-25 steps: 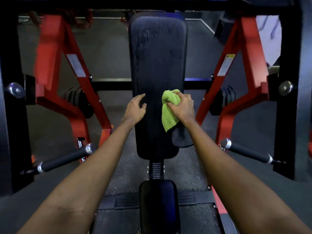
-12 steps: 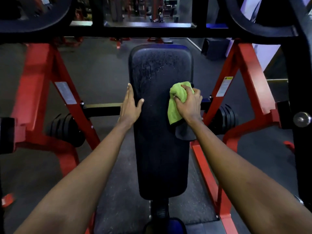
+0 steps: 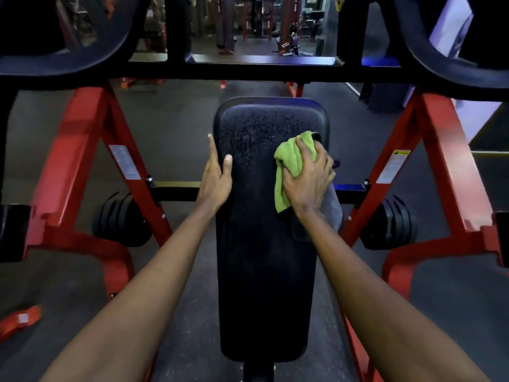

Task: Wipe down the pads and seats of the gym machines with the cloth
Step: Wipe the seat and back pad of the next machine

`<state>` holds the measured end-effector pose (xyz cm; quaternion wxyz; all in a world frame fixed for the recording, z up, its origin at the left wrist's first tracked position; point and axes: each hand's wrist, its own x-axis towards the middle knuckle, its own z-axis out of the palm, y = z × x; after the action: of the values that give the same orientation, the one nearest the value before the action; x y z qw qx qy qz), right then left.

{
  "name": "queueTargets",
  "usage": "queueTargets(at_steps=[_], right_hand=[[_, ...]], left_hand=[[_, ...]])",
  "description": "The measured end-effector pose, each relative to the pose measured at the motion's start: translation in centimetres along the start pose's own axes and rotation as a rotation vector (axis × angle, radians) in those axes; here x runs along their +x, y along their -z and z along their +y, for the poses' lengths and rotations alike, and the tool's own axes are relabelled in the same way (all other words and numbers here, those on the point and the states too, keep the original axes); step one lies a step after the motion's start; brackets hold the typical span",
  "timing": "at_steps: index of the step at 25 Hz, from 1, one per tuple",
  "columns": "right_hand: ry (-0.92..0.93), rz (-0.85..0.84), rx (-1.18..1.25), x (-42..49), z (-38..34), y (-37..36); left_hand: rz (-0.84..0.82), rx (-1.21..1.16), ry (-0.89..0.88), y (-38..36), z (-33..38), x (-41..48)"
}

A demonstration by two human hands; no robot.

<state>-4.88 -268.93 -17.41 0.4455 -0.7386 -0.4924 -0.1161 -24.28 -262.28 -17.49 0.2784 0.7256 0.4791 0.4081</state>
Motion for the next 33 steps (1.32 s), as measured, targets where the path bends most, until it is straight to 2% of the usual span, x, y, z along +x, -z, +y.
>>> queueTargets(at_steps=[6,10,12,16,19,26,29,33], right_hand=[[0.091,0.041,0.001,7.8,-3.9,1.2],[0.414,-0.055,-0.145,4.2,-3.2,-0.2],[0.496,-0.066,-0.151,5.4,-1.9,0.4],[0.286,0.033,-0.032,7.6,-3.4,0.5],[0.229,0.096,-0.014,8.0,-6.5,-0.7],[0.412,-0.051,-0.137,10.3,-10.9,-1.7],[0.535,-0.170,-0.186,12.0,-13.2,-2.2],[0.533,-0.273,-0.139,13.6,-12.9,-1.9]], left_hand=[[0.026,0.003,0.058,-1.0,0.3,0.5],[0.054,-0.018,0.023,-1.1,-0.3,0.5],[0.066,-0.031,0.015,-1.3,-0.5,0.4],[0.038,-0.059,0.012,-0.9,-0.6,0.3],[0.058,-0.055,-0.001,-1.2,-0.8,0.3],[0.235,-0.224,-0.055,-2.0,-0.8,1.1],[0.346,-0.295,-0.065,-0.8,1.3,5.0],[0.324,-0.320,-0.052,0.1,3.8,9.8]])
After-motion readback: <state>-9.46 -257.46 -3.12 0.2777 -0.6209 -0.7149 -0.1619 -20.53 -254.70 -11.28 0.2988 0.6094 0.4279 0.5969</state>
